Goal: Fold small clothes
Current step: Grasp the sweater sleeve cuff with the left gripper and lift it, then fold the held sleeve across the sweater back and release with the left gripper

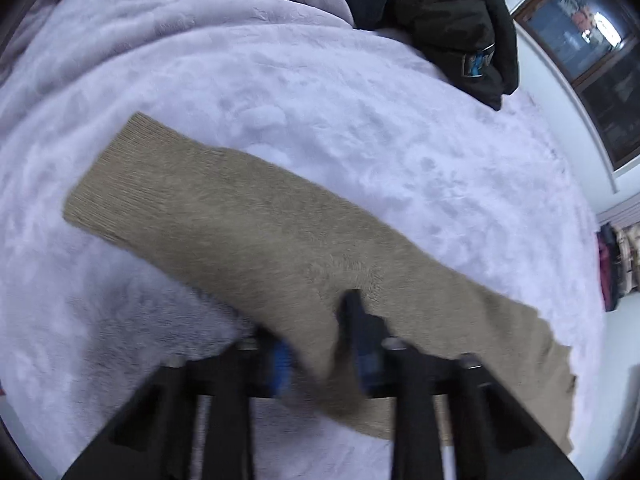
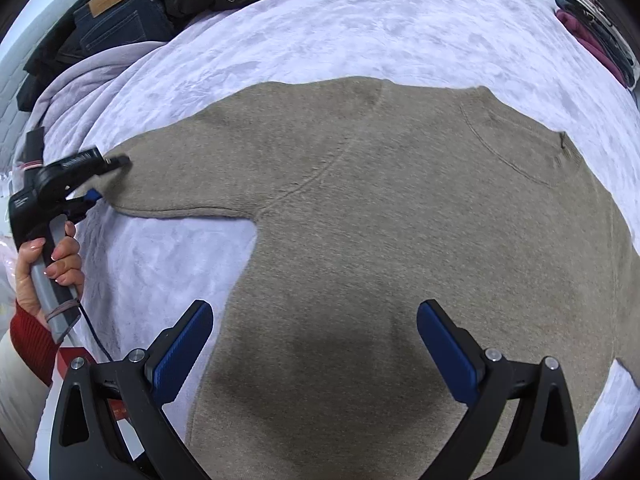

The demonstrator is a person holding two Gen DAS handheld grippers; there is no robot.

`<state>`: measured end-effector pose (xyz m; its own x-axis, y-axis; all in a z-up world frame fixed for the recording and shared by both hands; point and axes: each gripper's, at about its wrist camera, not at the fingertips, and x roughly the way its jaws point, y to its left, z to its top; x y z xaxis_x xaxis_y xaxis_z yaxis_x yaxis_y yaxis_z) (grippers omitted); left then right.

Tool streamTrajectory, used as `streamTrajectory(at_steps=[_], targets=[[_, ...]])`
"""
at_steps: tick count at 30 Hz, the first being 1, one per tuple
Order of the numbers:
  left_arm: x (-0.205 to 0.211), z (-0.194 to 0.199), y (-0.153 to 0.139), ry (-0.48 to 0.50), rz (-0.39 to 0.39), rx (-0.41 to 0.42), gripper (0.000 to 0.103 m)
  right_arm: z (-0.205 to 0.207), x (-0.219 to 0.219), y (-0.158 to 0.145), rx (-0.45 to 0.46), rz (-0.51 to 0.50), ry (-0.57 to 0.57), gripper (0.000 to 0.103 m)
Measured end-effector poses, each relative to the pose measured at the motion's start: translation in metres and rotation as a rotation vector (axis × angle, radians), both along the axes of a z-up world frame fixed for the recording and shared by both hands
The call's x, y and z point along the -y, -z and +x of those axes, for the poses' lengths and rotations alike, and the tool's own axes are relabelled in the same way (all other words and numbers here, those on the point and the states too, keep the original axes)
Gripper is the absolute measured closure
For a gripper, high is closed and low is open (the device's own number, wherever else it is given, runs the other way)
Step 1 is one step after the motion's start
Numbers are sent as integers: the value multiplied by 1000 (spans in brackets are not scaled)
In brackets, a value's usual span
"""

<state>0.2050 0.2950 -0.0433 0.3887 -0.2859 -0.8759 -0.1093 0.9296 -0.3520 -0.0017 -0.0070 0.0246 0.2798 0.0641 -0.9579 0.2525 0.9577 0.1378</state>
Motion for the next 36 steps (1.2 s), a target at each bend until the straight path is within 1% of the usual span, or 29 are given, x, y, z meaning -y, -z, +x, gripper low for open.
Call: streamTrajectory(at_steps=[3, 6, 8, 10, 12, 14, 17, 20, 21, 24, 25, 26, 27, 28, 29, 32, 33, 36], targets=[[5, -7, -20, 28, 49, 68, 88, -3, -1, -2, 13, 2, 1, 1], [29, -18, -53, 114, 52, 156, 88, -11, 7, -4, 35, 12, 32, 1], [56, -30, -79, 202, 47, 222, 88, -17, 16, -5, 42, 24, 61, 1], [92, -40, -101, 302, 26, 278, 88, -25, 27, -5, 46, 35, 98, 1], [128, -53, -119, 394, -3, 319, 88, -34, 40, -7, 54, 39, 136, 1], [173, -68, -132, 499, -33, 349, 88, -47, 56, -11, 68, 33, 178, 1], [237, -98, -137, 641, -37, 366, 88, -68, 81, -14, 81, 26, 243, 1], [298, -126, -124, 765, -35, 348, 88, -93, 109, -13, 85, 34, 321, 1], [314, -133, -118, 794, -15, 341, 88, -100, 117, -11, 83, 39, 346, 1], [356, -155, -87, 863, 119, 321, 88, -125, 144, -3, 69, 50, 419, 1], [366, -162, -76, 885, 179, 305, 85, -132, 150, 0, 63, 50, 435, 1], [373, -168, -66, 901, 220, 288, 67, -139, 156, 3, 57, 51, 450, 1], [376, -173, -58, 911, 237, 273, 53, -145, 161, 7, 50, 53, 459, 1], [374, -177, -55, 909, 238, 267, 24, -149, 165, 9, 45, 55, 467, 1], [369, -180, -56, 901, 243, 273, 15, -153, 169, 11, 40, 54, 474, 1], [351, -188, -70, 901, 234, 298, 15, -156, 175, 11, 43, 33, 477, 1], [345, -185, -73, 895, 226, 304, 15, -154, 177, 8, 50, 22, 472, 1], [312, -177, -97, 837, 212, 345, 15, -135, 174, -5, 87, -30, 399, 1]])
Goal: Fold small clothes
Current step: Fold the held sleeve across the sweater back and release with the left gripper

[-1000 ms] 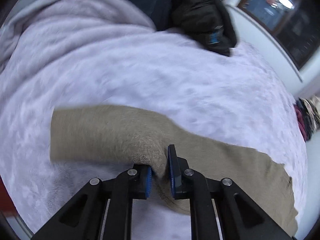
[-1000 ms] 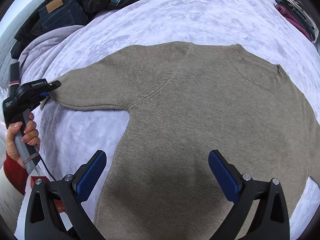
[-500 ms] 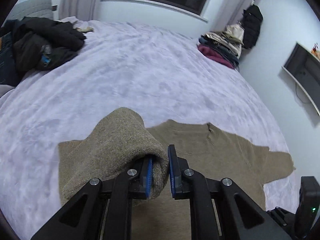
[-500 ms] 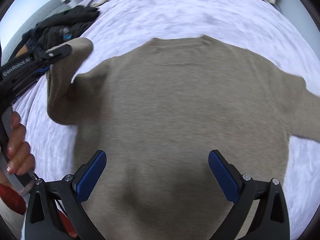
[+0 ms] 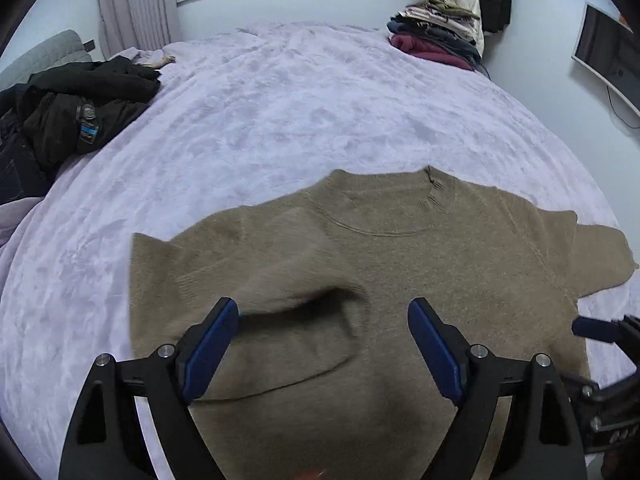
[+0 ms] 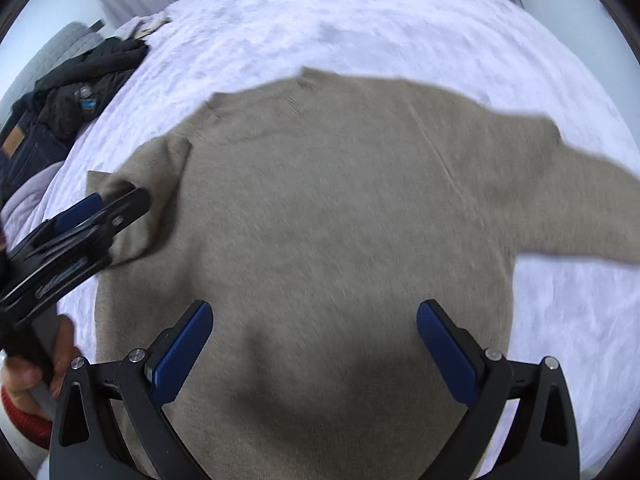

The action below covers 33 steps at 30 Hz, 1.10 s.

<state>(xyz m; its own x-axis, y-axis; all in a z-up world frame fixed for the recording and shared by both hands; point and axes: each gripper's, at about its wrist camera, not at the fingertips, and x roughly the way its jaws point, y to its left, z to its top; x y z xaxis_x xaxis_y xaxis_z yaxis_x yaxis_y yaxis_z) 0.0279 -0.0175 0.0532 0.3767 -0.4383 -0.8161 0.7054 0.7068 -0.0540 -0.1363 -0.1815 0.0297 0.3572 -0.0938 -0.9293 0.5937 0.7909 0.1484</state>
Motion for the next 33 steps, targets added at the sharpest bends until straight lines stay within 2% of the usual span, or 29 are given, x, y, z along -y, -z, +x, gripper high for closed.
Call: streamTrajectory(at_steps=[3, 6, 9, 11, 13, 15, 16, 17, 18, 20, 21, 23, 25, 27, 30, 32, 33], targets=[[-44, 19, -6, -122, 35, 26, 15, 42, -17, -19, 49, -74, -142, 1], [-86, 38, 15, -236, 124, -3, 15, 94, -49, -30, 91, -154, -341, 1], [-114, 49, 45, -300, 224, -44, 15, 139, -93, -16, 30, -310, -573, 1], [-118, 51, 58, -305, 240, -54, 15, 161, -124, 2, -30, -463, -711, 2], [-113, 52, 69, -296, 253, -45, 15, 174, -143, 19, -64, -548, -796, 7], [-103, 53, 76, -286, 260, -25, 15, 188, -157, 37, -117, -644, -834, 30], [-101, 54, 78, -292, 266, -21, 15, 196, -158, 47, -148, -675, -834, 72], [-100, 55, 80, -303, 265, -23, 15, 203, -153, 50, -167, -651, -819, 91], [-100, 57, 81, -316, 261, -26, 15, 207, -144, 47, -157, -595, -782, 91], [-101, 60, 80, -344, 255, -29, 15, 203, -109, 23, -51, -448, -609, 91], [-101, 62, 79, -354, 255, -31, 15, 197, -93, 11, -4, -405, -545, 91], [-99, 62, 79, -362, 262, -29, 15, 173, -51, -12, 131, -272, -382, 91], [-96, 61, 80, -366, 272, -18, 15, 144, -9, -19, 198, -171, -219, 91], [-95, 61, 82, -373, 278, -17, 15, 115, 27, -9, 218, -88, -68, 91], [-94, 62, 85, -370, 285, -25, 15, 65, 74, 28, 205, 73, 136, 91], [-91, 61, 85, -355, 301, -13, 15, 36, 94, 54, 202, 173, 245, 91], [-91, 61, 84, -347, 307, -5, 15, 29, 101, 63, 235, 231, 279, 91]])
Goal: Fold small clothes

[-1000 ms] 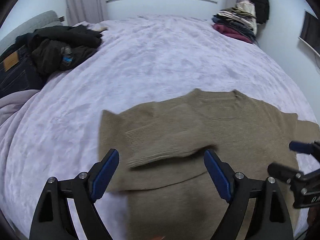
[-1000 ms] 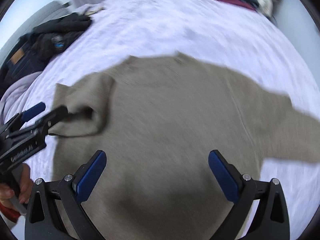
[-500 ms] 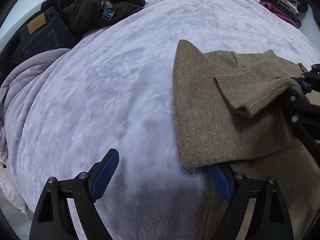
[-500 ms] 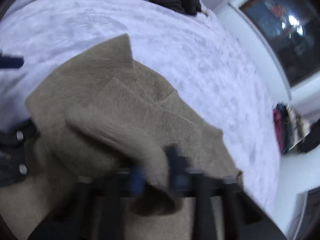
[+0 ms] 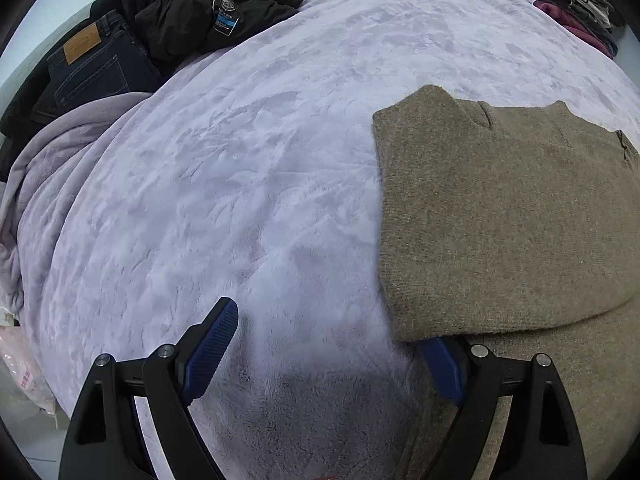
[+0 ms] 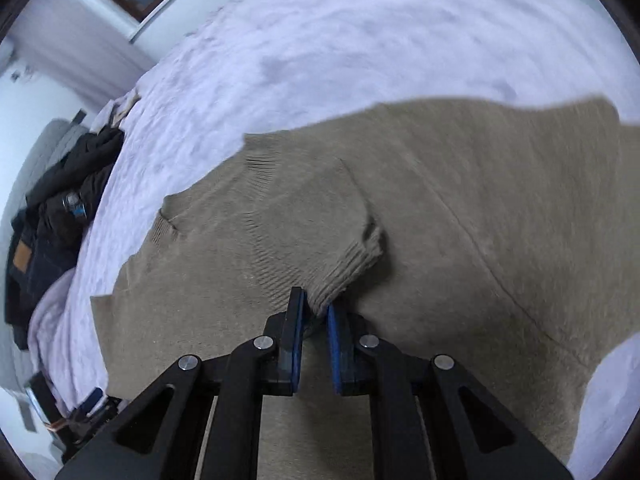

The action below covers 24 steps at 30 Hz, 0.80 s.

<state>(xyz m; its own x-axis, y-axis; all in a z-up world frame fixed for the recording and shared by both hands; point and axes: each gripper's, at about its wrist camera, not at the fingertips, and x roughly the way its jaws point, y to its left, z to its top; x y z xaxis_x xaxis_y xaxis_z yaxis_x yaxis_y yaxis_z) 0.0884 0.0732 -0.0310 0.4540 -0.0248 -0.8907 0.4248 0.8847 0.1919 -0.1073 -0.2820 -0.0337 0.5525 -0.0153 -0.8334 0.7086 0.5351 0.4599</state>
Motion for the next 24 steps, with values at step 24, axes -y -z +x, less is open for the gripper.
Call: streamTrajectory(at_steps=[24], targets=[[25, 29, -40, 90, -66, 7, 15, -6, 12, -18, -19, -100, -17, 96]])
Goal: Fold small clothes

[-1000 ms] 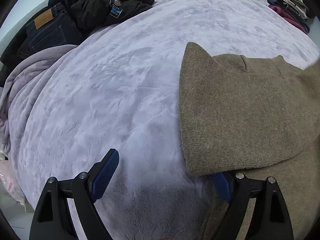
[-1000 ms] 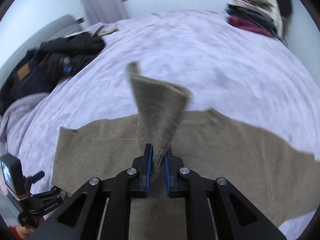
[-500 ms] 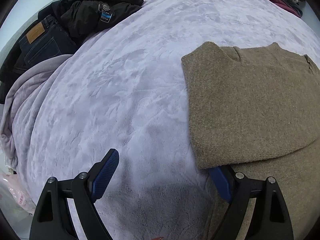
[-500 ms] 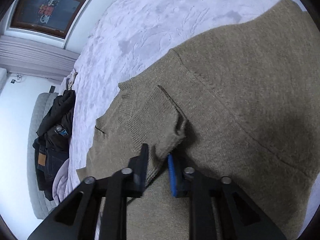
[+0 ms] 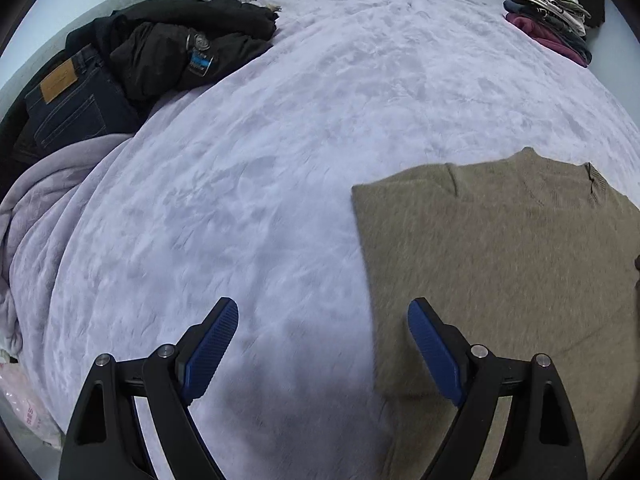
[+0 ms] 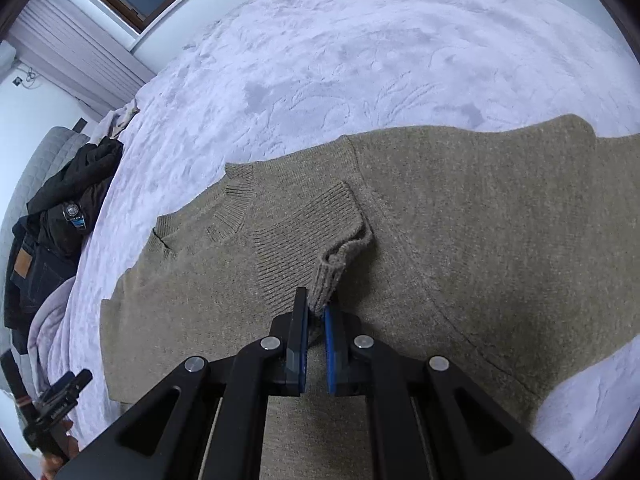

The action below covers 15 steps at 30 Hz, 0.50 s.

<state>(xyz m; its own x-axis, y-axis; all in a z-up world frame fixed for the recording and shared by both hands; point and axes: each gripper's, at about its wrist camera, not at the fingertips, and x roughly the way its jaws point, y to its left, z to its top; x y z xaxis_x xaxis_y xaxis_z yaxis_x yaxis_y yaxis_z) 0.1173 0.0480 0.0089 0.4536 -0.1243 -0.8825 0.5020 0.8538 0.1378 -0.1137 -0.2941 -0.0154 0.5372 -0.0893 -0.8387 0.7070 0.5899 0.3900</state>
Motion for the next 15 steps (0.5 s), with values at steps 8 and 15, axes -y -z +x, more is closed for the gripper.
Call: streamTrajectory(at_steps=[8, 15], targets=[[17, 21, 49, -27, 69, -64, 15, -11, 6, 7, -68, -20, -30, 95], [29, 2, 26, 34, 185, -34, 15, -27, 10, -10, -91, -23, 6, 80]])
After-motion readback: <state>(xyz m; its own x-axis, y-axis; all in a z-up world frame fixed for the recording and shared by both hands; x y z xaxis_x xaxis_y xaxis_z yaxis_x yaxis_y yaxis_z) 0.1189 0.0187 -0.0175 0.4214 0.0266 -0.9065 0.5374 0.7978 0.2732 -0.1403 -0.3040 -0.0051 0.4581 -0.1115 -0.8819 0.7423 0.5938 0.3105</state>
